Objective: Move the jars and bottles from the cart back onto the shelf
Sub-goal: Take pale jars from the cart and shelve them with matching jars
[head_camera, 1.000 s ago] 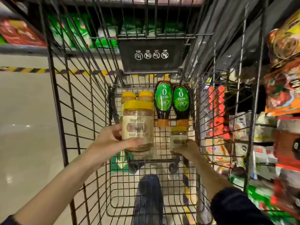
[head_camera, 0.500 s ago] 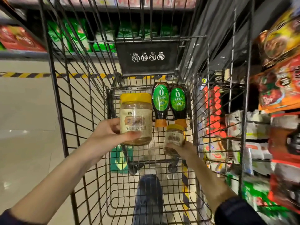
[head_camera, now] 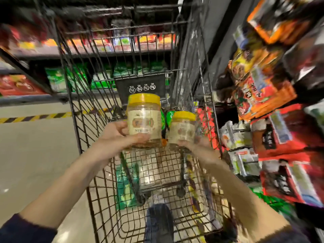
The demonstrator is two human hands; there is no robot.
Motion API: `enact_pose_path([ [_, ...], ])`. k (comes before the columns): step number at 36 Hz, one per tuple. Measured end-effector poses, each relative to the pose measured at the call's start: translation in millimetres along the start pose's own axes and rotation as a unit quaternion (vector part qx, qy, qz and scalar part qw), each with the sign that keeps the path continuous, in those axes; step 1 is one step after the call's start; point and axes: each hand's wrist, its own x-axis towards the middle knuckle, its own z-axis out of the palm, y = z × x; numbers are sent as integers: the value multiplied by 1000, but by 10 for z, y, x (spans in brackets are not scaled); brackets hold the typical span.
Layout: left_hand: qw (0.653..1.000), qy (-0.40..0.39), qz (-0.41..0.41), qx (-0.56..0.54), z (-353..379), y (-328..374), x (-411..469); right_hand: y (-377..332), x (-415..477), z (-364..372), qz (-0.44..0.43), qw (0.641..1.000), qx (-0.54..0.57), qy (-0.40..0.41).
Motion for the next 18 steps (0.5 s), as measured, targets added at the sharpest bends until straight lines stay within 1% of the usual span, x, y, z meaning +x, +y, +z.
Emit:
enact_pose_path([
  [3, 999, 8, 36, 7, 96, 200, -156, -273, -267, -135, -54, 998, 25, 8],
  [6, 997, 11, 71, 0, 179, 367, -290, -493, -502, -226, -96, 995, 24, 14],
  [11, 991, 7, 136, 3, 346, 682, -660, -824, -1076, -399, -183, 981, 26, 66],
  [15, 979, 9, 205, 1, 537, 878, -1007, -944, -1606, -605, -237, 966, 23, 98],
  [18, 968, -6, 251, 2, 670, 953, -1317, -954, -2043, -708, -279, 953, 27, 117],
])
